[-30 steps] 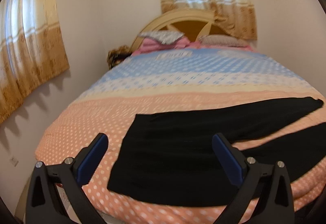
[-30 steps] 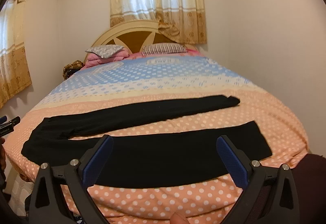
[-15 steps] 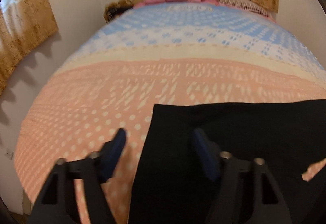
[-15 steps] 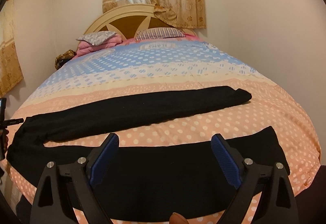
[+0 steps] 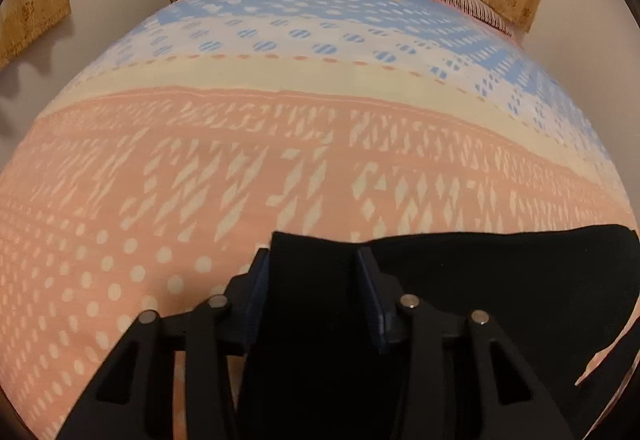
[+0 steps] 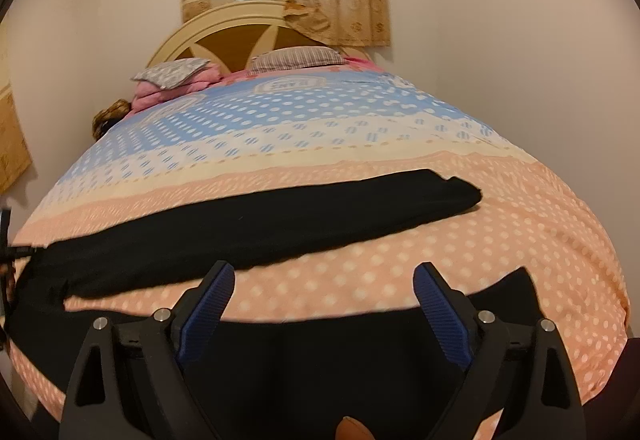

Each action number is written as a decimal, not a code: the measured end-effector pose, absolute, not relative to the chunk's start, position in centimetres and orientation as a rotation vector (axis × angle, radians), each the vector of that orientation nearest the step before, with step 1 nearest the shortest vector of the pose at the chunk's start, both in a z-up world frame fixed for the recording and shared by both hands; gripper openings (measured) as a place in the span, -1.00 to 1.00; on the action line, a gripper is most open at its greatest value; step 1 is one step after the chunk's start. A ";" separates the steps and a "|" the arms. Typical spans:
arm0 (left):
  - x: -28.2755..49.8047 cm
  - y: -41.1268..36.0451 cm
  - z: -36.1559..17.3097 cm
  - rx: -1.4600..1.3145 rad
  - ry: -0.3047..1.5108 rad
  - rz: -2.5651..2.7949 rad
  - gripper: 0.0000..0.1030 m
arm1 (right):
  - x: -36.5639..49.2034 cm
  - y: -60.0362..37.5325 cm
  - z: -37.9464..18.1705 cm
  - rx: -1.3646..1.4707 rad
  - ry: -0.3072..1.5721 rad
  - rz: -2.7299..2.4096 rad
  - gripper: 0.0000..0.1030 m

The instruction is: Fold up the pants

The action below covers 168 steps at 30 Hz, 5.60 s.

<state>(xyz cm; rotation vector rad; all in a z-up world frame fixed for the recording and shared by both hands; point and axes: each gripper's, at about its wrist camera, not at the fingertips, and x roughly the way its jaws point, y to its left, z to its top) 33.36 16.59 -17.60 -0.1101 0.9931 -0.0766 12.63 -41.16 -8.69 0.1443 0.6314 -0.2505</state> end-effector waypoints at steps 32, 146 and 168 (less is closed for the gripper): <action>34.9 16.3 -17.5 -0.081 0.998 -0.166 -0.71 | 29.1 -61.8 -11.1 0.366 0.909 -0.323 0.03; 18.3 23.1 -15.0 -0.287 0.851 -0.389 0.02 | 9.5 -14.0 -14.9 -0.464 0.772 0.472 -0.20; 20.8 24.0 -13.3 -0.382 0.826 -0.402 -0.86 | 10.0 -13.4 -14.9 -0.465 0.745 0.452 -0.20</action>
